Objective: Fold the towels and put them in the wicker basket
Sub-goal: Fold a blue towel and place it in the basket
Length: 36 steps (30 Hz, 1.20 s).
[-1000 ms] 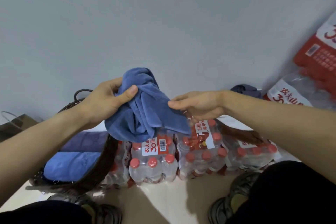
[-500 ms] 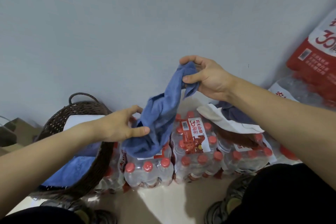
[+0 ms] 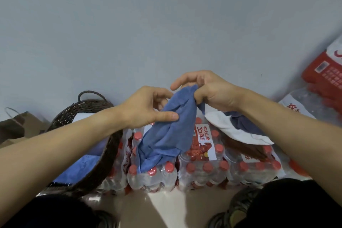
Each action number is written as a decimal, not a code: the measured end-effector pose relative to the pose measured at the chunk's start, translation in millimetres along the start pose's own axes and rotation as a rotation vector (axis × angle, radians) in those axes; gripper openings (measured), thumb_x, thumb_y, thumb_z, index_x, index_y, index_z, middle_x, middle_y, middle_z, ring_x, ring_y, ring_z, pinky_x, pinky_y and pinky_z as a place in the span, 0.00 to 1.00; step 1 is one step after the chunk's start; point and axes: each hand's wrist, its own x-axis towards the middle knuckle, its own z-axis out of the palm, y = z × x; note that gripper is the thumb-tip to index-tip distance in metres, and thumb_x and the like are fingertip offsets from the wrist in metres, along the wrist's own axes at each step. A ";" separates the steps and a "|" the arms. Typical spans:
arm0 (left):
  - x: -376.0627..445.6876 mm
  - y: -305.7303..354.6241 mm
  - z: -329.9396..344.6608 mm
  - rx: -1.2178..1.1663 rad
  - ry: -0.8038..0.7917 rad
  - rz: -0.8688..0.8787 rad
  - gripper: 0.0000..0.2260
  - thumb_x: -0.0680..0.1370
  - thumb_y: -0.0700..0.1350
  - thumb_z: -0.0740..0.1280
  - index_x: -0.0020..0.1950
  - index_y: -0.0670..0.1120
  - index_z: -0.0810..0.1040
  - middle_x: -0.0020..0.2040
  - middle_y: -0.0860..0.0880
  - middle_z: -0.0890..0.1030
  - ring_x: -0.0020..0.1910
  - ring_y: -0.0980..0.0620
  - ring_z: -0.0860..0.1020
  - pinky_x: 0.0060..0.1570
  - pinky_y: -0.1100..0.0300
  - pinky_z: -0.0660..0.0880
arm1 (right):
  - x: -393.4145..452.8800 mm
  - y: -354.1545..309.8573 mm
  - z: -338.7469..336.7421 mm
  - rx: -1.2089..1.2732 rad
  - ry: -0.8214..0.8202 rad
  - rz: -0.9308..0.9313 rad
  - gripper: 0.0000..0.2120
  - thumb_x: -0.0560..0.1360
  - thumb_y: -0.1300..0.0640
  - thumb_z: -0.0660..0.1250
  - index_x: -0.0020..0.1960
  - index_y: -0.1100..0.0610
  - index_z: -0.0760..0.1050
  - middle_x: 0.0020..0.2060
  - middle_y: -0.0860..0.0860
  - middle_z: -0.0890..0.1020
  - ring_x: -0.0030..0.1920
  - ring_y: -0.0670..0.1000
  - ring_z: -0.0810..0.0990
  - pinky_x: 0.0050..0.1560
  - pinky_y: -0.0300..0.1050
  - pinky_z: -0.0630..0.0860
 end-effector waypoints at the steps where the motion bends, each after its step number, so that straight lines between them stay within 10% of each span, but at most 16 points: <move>1: 0.6 -0.6 -0.7 0.021 -0.015 -0.001 0.14 0.70 0.46 0.77 0.51 0.41 0.81 0.43 0.35 0.82 0.41 0.38 0.79 0.42 0.51 0.78 | -1.4 -2.0 0.4 -0.045 -0.004 0.005 0.24 0.61 0.69 0.57 0.53 0.58 0.80 0.34 0.59 0.77 0.32 0.58 0.71 0.27 0.43 0.69; 8: 0.4 -11.6 -4.4 0.047 0.041 0.008 0.17 0.67 0.56 0.74 0.42 0.42 0.83 0.39 0.46 0.83 0.37 0.52 0.80 0.40 0.59 0.77 | -7.3 -9.3 3.8 -0.398 -0.057 0.090 0.11 0.74 0.52 0.74 0.53 0.55 0.82 0.45 0.50 0.85 0.44 0.48 0.83 0.43 0.38 0.79; 11: 1.1 -15.1 -8.8 0.061 0.128 -0.014 0.15 0.68 0.55 0.73 0.44 0.45 0.83 0.41 0.48 0.84 0.38 0.58 0.80 0.43 0.59 0.79 | -8.8 -9.2 2.2 -0.536 -0.058 0.193 0.10 0.74 0.50 0.73 0.46 0.57 0.80 0.37 0.51 0.82 0.34 0.46 0.78 0.36 0.40 0.74; 18: -2.4 1.9 -8.3 0.110 0.131 -0.131 0.33 0.62 0.66 0.74 0.62 0.53 0.74 0.52 0.56 0.79 0.48 0.59 0.81 0.47 0.62 0.79 | -3.4 -9.9 22.7 -0.087 0.145 0.093 0.11 0.76 0.57 0.71 0.53 0.65 0.78 0.42 0.60 0.85 0.37 0.54 0.84 0.36 0.44 0.80; 27: -2.6 -3.7 -11.9 -0.202 0.345 -0.010 0.12 0.78 0.53 0.65 0.53 0.47 0.82 0.47 0.51 0.86 0.46 0.56 0.83 0.46 0.63 0.79 | 8.3 -14.9 22.9 -0.006 0.319 -0.056 0.22 0.69 0.52 0.78 0.60 0.54 0.76 0.49 0.51 0.83 0.47 0.47 0.83 0.44 0.40 0.78; 32: -4.2 -5.8 -15.5 -0.317 0.412 -0.029 0.17 0.74 0.63 0.63 0.41 0.53 0.84 0.42 0.51 0.86 0.44 0.54 0.84 0.42 0.63 0.79 | 7.2 6.5 34.3 -0.071 -0.138 0.072 0.26 0.70 0.60 0.77 0.66 0.58 0.74 0.61 0.54 0.81 0.61 0.53 0.80 0.65 0.54 0.75; 36: -4.7 -7.7 -22.1 -0.277 0.527 -0.081 0.20 0.72 0.67 0.62 0.36 0.54 0.83 0.35 0.54 0.84 0.37 0.57 0.83 0.35 0.62 0.78 | 11.9 15.0 52.3 -0.047 -0.169 0.153 0.17 0.74 0.62 0.73 0.61 0.65 0.78 0.57 0.60 0.83 0.59 0.60 0.82 0.64 0.61 0.75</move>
